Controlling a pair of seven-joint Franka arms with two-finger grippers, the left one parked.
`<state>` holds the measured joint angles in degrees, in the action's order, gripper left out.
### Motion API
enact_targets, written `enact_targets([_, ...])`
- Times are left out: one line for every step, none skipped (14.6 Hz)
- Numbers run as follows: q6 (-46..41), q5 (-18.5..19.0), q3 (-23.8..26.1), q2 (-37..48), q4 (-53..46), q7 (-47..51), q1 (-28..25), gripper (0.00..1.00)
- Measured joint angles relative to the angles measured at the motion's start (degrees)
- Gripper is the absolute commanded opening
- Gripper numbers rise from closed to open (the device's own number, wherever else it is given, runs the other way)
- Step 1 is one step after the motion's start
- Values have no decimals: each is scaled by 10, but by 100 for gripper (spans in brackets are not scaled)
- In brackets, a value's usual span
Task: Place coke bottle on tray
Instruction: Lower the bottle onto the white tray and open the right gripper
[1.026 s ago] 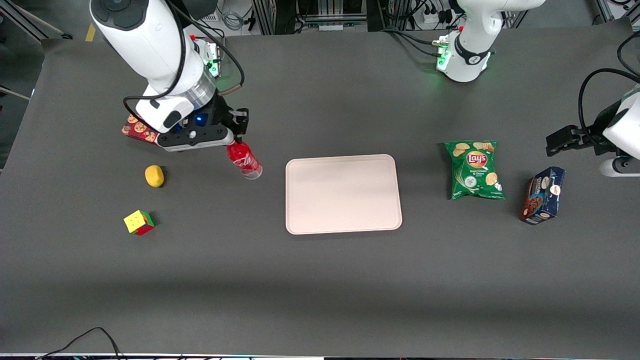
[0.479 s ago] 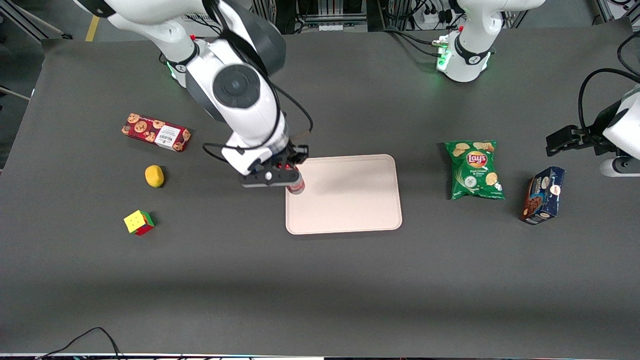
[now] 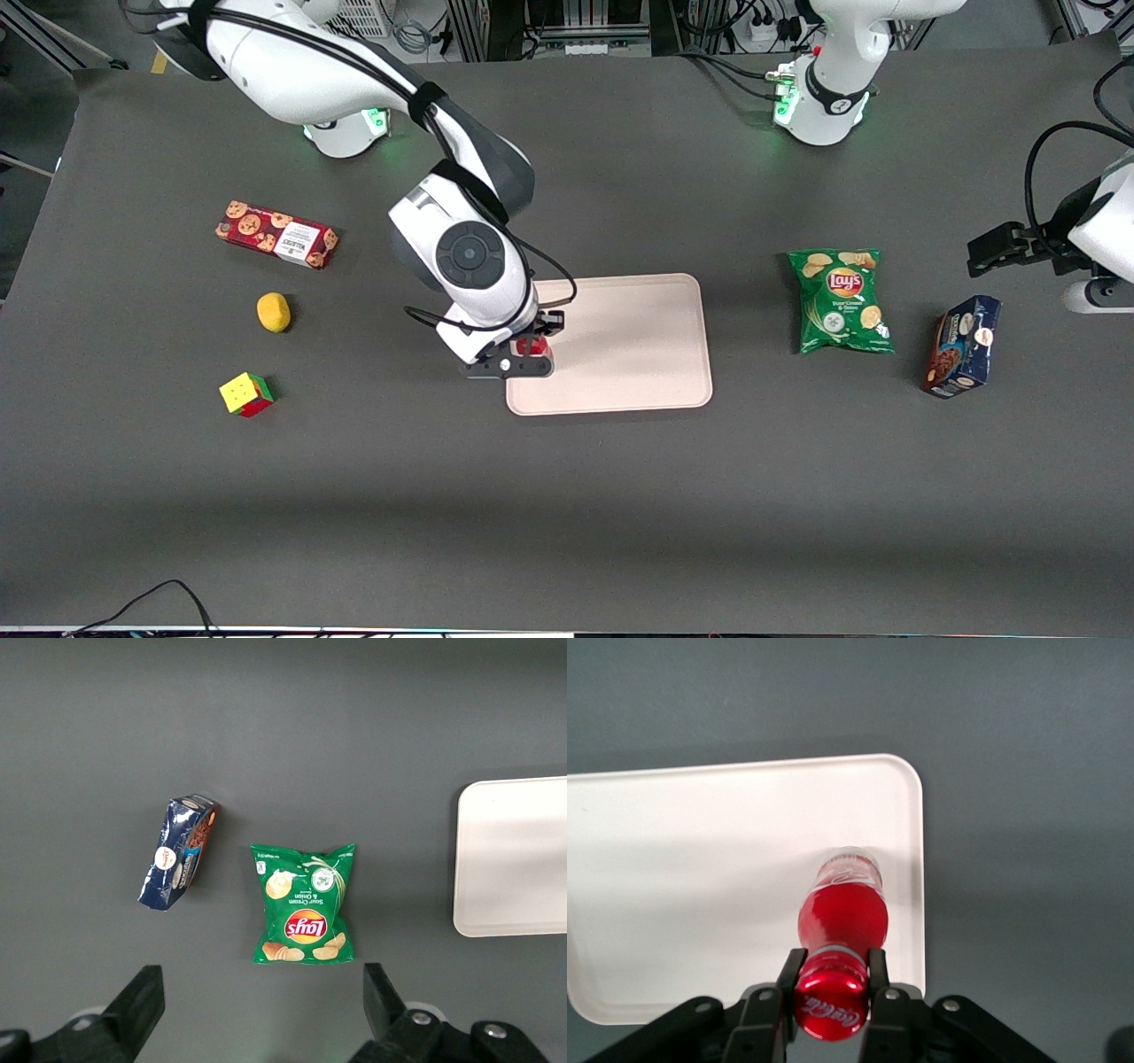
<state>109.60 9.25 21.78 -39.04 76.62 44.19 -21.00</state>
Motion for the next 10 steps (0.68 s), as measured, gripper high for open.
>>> enact_targets([3,0,0,-2,5,0,-1,17])
enact_targets([4,0,1,-2,8,0,-3,35])
enact_targets([5,0,1,-2,10,1,-6,45])
enact_targets([5,0,2,-2,11,2,-9,65])
enact_targets([6,0,2,-2,13,3,-11,66])
enact_targets([8,0,2,-2,15,5,-11,66])
enact_targets([13,1,2,-2,17,10,-11,66])
enact_targets([19,6,2,-2,18,16,-11,70])
enact_targets([21,12,2,-2,19,22,-11,92])
enact_targets([22,17,2,-2,20,26,-11,100])
